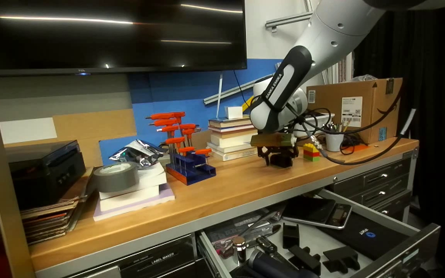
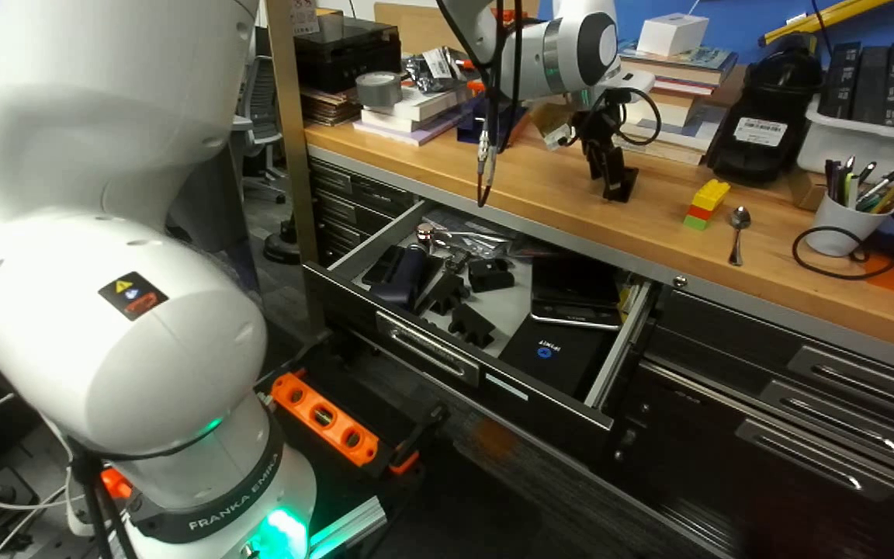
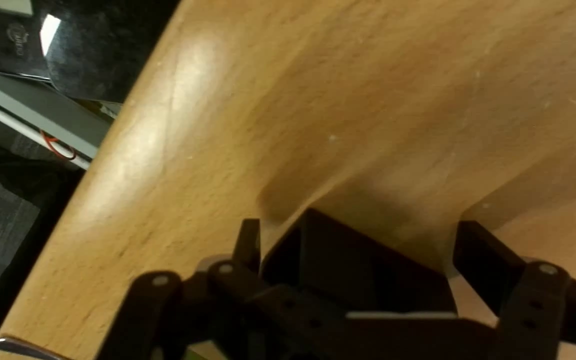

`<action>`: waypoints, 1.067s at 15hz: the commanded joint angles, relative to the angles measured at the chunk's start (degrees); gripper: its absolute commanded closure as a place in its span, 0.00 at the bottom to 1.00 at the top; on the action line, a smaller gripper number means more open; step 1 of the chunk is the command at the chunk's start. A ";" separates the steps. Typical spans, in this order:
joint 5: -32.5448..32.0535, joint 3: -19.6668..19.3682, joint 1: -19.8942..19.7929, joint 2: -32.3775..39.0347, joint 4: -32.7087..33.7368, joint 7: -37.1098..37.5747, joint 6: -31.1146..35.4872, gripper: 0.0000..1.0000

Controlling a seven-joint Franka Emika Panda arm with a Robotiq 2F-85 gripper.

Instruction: Place the three objects on the counter inside the open drawer, push the drawer closed

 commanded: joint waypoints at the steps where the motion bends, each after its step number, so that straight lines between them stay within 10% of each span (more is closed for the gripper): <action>1: 2.46 0.40 -0.61 0.87 1.96 -0.79 3.14 0.00; 16: 2.40 -2.24 0.96 2.38 3.56 8.82 4.38 0.00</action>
